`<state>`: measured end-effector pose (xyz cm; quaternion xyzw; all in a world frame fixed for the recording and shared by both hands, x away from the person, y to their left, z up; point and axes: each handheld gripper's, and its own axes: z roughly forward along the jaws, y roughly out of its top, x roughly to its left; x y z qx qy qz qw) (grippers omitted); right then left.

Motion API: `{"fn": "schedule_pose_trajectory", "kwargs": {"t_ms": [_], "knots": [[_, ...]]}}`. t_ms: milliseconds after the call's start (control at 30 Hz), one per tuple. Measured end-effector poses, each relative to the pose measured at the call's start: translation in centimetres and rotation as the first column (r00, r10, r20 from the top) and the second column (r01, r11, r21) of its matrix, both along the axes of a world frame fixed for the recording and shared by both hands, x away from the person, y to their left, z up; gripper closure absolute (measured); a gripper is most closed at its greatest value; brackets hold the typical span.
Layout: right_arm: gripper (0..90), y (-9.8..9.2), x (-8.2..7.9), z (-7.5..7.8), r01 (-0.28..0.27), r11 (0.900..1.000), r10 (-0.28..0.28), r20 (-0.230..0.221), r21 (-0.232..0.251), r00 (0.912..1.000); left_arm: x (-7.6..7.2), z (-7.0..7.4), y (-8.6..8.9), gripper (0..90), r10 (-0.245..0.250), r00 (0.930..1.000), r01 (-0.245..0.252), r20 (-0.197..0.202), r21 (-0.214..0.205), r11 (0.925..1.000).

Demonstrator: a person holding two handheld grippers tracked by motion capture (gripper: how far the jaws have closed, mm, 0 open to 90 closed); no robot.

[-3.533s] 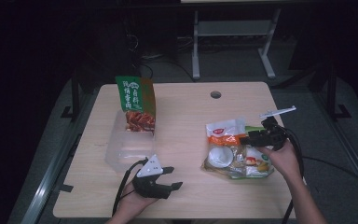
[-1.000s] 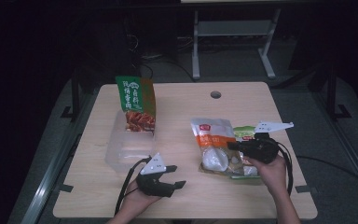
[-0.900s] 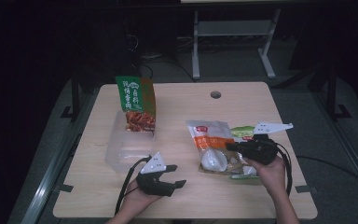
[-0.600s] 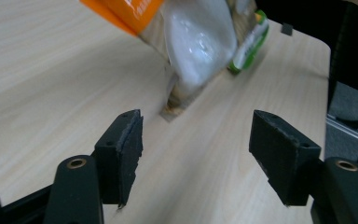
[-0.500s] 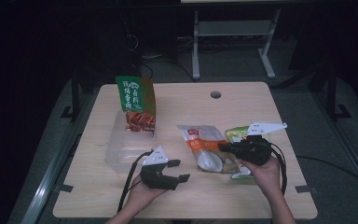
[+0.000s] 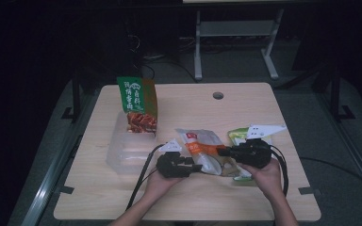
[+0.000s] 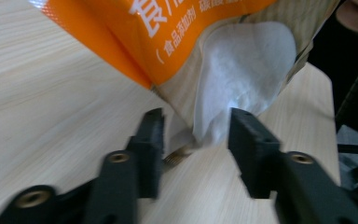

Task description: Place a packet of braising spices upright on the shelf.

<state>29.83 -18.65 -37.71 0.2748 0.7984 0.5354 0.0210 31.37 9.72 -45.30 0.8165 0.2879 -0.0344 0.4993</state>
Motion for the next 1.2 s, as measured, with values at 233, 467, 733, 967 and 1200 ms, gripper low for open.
{"fn": "schedule_pose_trajectory", "kwargs": {"t_ms": [233, 467, 733, 967, 1200], "knots": [[90.0, -1.1, 0.2, -1.0, 0.027, 0.9996, -0.027, -0.023, -0.007, 0.9994, 0.0, 0.8, -1.1, 88.4, 0.03, 0.9993, -0.03, 0.021, -0.009, 0.9995], [89.7, -2.0, 0.4, -1.6, 0.049, 0.9988, -0.048, -0.041, 0.008, 0.998, -0.6, 1.3, -1.7, 90.0, 0.037, 0.993, -0.044, 0.112, 0.065, 0.9969], [86.8, -1.7, 0.6, -2.3, 0.046, 0.9978, -0.049, -0.055, -0.047, 0.9973, -1.3, 1.6, -1.3, 90.0, 0.047, 0.9851, -0.065, 0.166, 0.108, 0.992], [76.9, -0.1, 1.1, -2.7, 0.017, 0.9981, -0.023, -0.089, -0.058, 0.9958, -1.4, 1.6, -0.5, 90.0, 0.052, 0.9829, -0.073, 0.177, 0.116, 0.9906], [77.3, 1.6, 1.8, -2.6, 0.02, 0.9949, -0.028, -0.08, -0.099, 0.9964, -1.7, 1.7, -0.5, 90.0, 0.026, 0.9769, -0.058, 0.212, 0.146, 0.9876]]}}
